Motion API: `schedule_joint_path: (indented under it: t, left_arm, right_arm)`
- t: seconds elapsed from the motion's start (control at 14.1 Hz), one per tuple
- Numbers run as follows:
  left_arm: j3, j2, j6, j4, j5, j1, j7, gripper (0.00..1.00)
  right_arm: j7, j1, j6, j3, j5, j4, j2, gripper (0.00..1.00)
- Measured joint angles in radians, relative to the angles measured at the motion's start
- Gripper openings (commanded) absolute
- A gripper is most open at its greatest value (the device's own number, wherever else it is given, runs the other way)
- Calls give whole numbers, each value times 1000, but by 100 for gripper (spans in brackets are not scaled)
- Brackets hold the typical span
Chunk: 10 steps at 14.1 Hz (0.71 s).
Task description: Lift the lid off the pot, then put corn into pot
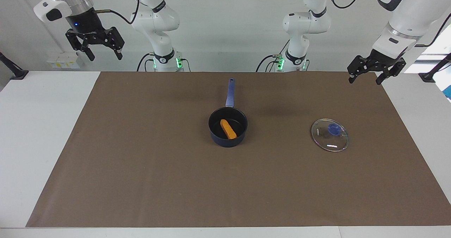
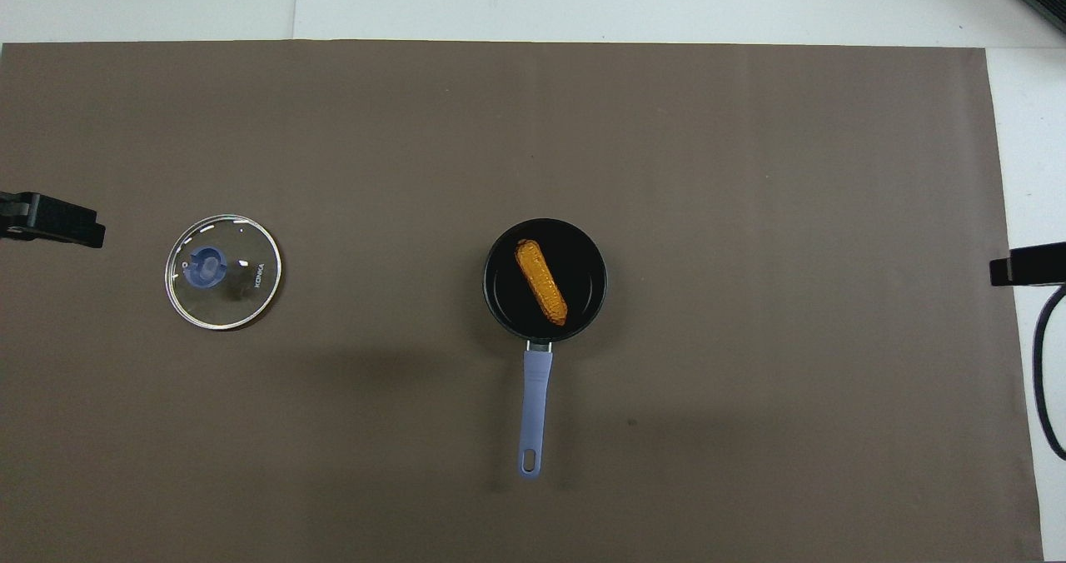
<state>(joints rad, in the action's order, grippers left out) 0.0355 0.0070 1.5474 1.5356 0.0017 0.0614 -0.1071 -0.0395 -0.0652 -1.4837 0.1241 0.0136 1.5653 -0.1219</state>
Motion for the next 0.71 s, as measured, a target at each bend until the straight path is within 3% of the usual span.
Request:
schedule_joint_path:
  t: [0.71]
  left_arm:
    - [0, 0, 0, 0, 0, 0, 0, 100]
  right_arm:
    - [-80, -7, -3, -6, -20, 19, 0, 100]
